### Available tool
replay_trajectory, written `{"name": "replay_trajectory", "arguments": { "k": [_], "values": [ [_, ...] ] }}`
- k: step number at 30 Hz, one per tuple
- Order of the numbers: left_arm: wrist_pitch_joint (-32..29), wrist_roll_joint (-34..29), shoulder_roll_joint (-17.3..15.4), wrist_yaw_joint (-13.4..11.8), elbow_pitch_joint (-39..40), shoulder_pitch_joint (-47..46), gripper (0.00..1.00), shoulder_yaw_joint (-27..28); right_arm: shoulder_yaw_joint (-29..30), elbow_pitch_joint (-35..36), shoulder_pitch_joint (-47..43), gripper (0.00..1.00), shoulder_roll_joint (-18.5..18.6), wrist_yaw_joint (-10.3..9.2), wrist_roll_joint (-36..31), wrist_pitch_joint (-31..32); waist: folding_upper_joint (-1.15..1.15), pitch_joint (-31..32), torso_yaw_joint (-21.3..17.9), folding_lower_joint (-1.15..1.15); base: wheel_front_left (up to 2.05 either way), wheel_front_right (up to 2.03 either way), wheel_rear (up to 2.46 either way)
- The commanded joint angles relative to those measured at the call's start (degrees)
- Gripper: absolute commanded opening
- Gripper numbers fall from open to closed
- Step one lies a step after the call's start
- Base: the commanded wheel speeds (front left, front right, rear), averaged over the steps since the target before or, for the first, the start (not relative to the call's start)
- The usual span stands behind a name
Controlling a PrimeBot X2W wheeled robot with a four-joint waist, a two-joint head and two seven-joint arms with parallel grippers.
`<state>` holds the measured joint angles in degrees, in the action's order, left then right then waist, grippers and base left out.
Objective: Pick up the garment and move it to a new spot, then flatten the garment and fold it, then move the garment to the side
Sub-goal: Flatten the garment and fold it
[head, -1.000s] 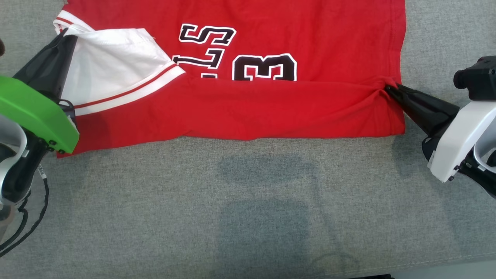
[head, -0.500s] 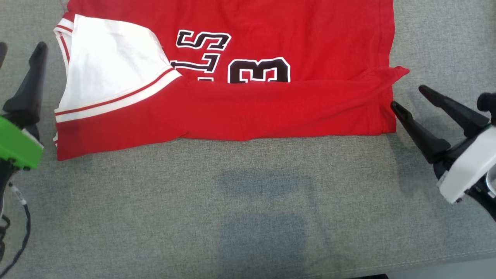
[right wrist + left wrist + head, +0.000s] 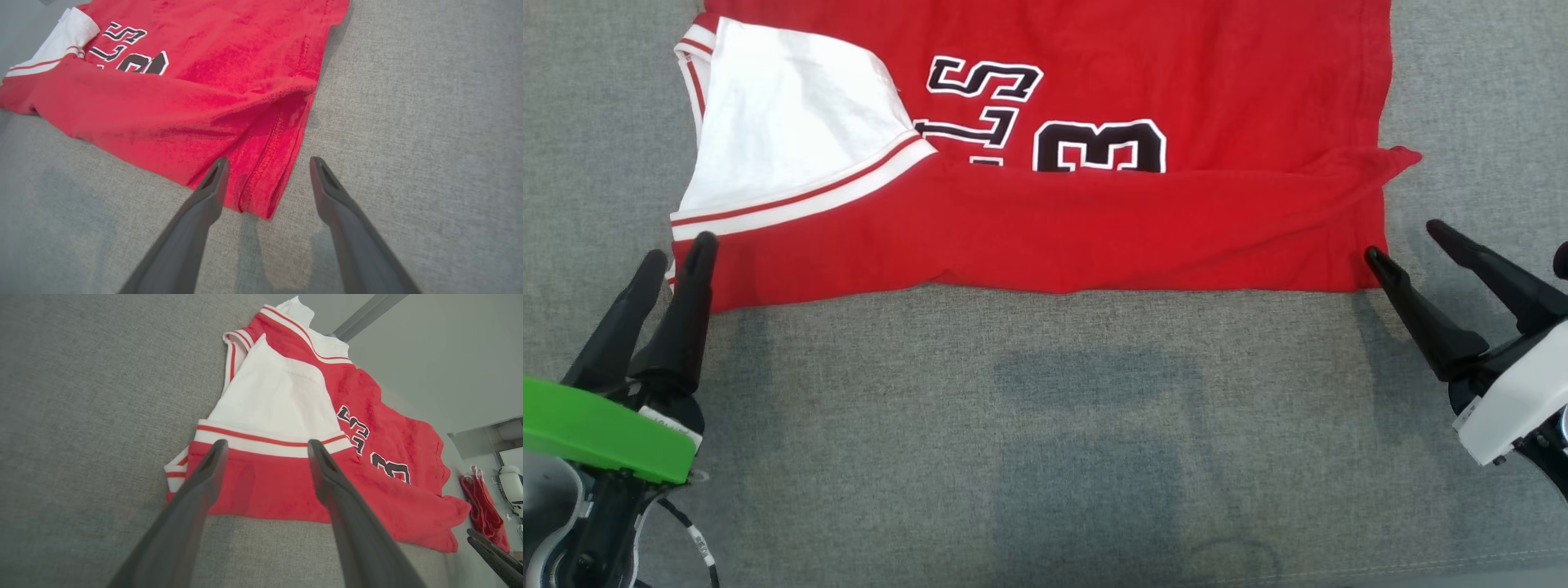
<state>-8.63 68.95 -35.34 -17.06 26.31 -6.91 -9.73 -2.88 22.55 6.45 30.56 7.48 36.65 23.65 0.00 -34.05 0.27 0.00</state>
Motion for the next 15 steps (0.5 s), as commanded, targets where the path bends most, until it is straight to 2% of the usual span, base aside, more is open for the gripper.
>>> {"name": "replay_trajectory", "arguments": {
  "k": [1,6,15],
  "values": [
    [-0.29,0.58,0.26,0.44,-0.45,-1.57,1.0,-0.33,0.45,-0.39,0.73,1.0,-0.51,0.02,-0.77,0.32,0.0,-0.66,0.72,0.0,0.0,0.0,0.0],
    [-2.2,1.35,1.46,1.09,-2.72,-3.86,1.0,-3.04,1.81,-1.39,0.56,1.0,-3.01,0.02,-1.21,1.36,0.0,-1.25,1.31,0.0,0.0,0.0,0.0],
    [-4.95,2.6,0.58,-0.61,-5.68,-2.31,1.0,-3.73,0.86,-2.45,-2.71,1.0,-6.45,0.02,-1.96,1.14,0.0,-0.73,0.73,0.0,0.0,0.0,0.0]
  ]
}}
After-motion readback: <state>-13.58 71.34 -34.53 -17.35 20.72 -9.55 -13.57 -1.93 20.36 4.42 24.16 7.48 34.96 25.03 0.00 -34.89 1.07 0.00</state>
